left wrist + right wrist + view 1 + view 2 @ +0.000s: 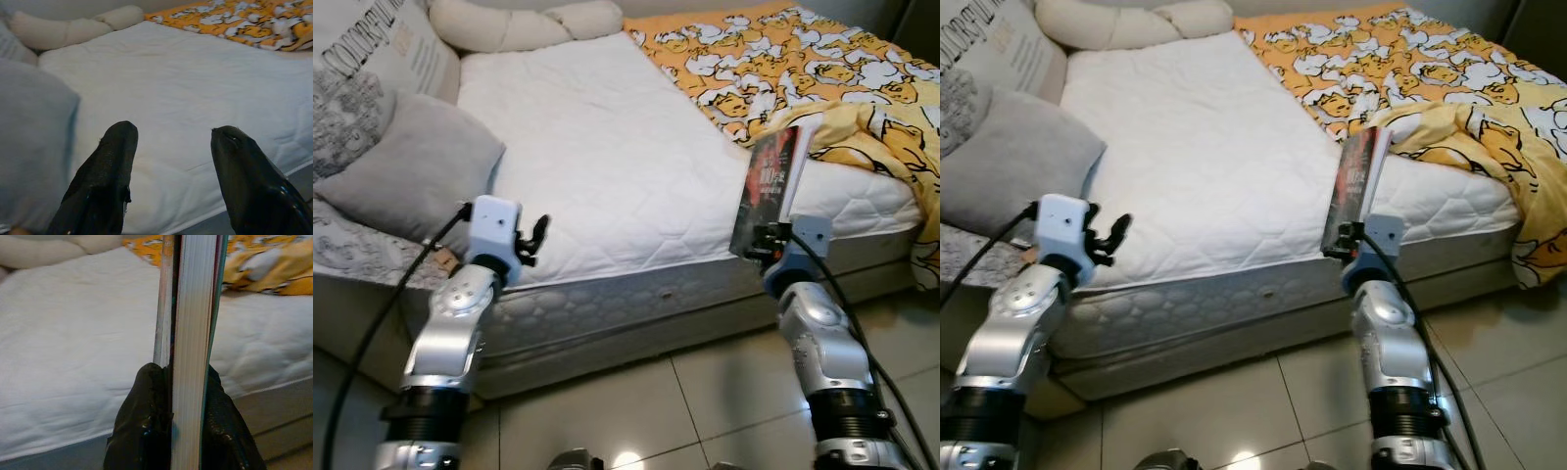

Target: Clean up the room

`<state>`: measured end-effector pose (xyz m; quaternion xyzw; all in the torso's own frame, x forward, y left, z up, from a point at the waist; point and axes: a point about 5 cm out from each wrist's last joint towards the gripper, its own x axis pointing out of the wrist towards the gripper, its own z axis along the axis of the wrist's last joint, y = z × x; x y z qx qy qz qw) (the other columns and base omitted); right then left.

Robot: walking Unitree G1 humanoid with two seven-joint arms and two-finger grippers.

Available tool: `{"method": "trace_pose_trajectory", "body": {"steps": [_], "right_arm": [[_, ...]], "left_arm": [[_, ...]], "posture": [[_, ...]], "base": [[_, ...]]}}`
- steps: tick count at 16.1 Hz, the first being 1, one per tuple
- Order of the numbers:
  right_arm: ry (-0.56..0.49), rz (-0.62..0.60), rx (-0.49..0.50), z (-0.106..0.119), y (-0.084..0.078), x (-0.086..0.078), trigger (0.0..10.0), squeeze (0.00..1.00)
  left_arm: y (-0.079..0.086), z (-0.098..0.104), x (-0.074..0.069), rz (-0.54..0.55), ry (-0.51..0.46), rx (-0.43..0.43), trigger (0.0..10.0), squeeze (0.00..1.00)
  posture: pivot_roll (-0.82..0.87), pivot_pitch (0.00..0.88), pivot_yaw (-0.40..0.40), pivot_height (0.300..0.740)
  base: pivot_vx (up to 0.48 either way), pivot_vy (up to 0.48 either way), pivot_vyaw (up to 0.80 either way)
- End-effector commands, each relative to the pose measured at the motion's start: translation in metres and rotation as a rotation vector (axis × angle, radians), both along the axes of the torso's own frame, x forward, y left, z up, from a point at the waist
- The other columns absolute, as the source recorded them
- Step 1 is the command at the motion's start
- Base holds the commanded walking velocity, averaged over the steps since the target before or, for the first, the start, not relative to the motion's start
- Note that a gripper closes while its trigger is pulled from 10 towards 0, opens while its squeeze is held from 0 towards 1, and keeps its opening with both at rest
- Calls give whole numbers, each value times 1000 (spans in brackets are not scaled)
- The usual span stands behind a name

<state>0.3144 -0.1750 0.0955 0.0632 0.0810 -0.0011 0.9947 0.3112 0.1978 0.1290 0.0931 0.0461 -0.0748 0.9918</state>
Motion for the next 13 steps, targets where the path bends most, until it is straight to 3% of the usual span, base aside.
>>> {"method": "trace_pose_trajectory", "body": {"steps": [1, 8, 13], "right_arm": [[-44, 29, -25, 13, 7, 8, 10000, 0], [-65, 126, -92, 14, 15, 6, 10000, 0], [-65, 179, -109, 13, 22, 5, 10000, 0]], "left_arm": [[-3, 4, 3, 0, -18, 11, 10000, 0], [-3, 3, 3, 1, -21, 0, 10000, 0], [-2, 4, 3, 10, -23, -6, 10000, 0]], "posture": [[1, 0, 67, 740], [0, 0, 68, 740], [0, 0, 68, 740]], "base": [[0, 0, 0], [0, 0, 0], [250, 0, 800]]}}
